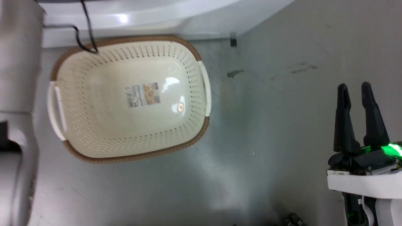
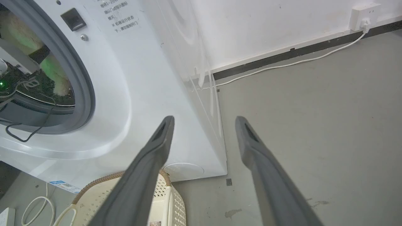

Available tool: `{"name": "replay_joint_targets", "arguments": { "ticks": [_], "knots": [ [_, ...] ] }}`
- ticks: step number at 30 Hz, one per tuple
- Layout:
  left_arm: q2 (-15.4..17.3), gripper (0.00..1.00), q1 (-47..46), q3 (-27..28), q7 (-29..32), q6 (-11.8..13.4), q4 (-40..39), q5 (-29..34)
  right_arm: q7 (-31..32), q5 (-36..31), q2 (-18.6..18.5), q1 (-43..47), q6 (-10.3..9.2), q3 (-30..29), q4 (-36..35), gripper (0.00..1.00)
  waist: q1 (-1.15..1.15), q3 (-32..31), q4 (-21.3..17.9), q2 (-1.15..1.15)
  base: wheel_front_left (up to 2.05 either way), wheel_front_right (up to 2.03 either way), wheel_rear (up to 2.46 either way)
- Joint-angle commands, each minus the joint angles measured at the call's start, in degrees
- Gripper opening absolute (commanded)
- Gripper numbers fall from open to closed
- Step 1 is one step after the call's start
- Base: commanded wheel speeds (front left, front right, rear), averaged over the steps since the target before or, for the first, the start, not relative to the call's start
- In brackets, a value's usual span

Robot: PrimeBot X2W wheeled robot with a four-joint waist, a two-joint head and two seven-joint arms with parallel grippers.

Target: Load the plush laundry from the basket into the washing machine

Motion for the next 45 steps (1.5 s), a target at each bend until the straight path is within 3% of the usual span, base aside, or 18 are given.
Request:
{"name": "replay_joint_targets", "arguments": {
  "ticks": [1, 11, 20, 21, 22, 23, 36, 45],
  "knots": [
    [0.44, 0.00, -2.06, -0.10, -0.14, 0.36, -0.22, 0.34, -0.24, 0.54, -0.04, -0.94, 0.05, 0.05, -0.35, 1.00, -0.01, 2.05, -1.45, 0.00, 0.00, 0.00, 0.00],
    [3.55, 0.00, -11.20, -1.48, 2.25, 0.85, 0.71, 2.73, -0.24, 0.87, -0.04, -1.21, 0.05, 2.14, -1.15, 1.00, -0.01, 7.03, -4.88, 0.00, 0.00, 0.00, 0.00],
    [3.55, 0.00, -15.60, -1.42, 1.63, 0.91, 1.49, 2.21, -0.24, 1.03, -0.04, -1.02, 0.05, 2.28, -1.99, 1.00, -0.01, 9.20, -5.04, 0.00, 0.00, 0.00, 0.00],
    [3.39, 0.30, -15.90, -1.23, 1.61, 1.03, 1.63, 1.92, -0.24, 1.04, -0.04, -1.04, 0.05, 2.25, -2.05, 1.00, -0.01, 9.35, -4.99, 0.00, 0.00, 0.00, 0.00],
    [3.27, 0.93, -16.19, -1.33, 1.55, 1.10, 1.73, 1.93, -0.24, 1.05, -0.04, -1.08, 0.05, 2.22, -2.09, 1.00, -0.01, 9.49, -4.85, 0.00, 0.00, 0.00, 0.00],
    [3.13, 1.00, -16.46, -1.51, 1.75, 1.14, 1.95, 1.96, -0.24, 1.01, -0.04, -1.14, 0.05, 2.18, -2.05, 1.00, -0.01, 9.61, -4.69, 0.00, 0.00, 0.00, 0.00],
    [-0.72, 1.00, -11.44, -1.25, -0.38, -0.52, 5.31, -1.84, -0.24, -0.41, -0.04, -2.60, 0.05, 1.61, -0.76, 1.00, -0.01, 5.36, -1.04, 0.00, 0.00, 0.00, 0.00],
    [-3.58, 1.00, -0.20, -2.29, -2.10, -2.93, 7.72, -3.63, -0.24, -1.89, -0.04, -2.56, 0.05, 0.59, 2.14, 1.00, -0.01, -4.73, 2.98, 0.00, 0.00, 0.00, 0.00]
  ]
}}
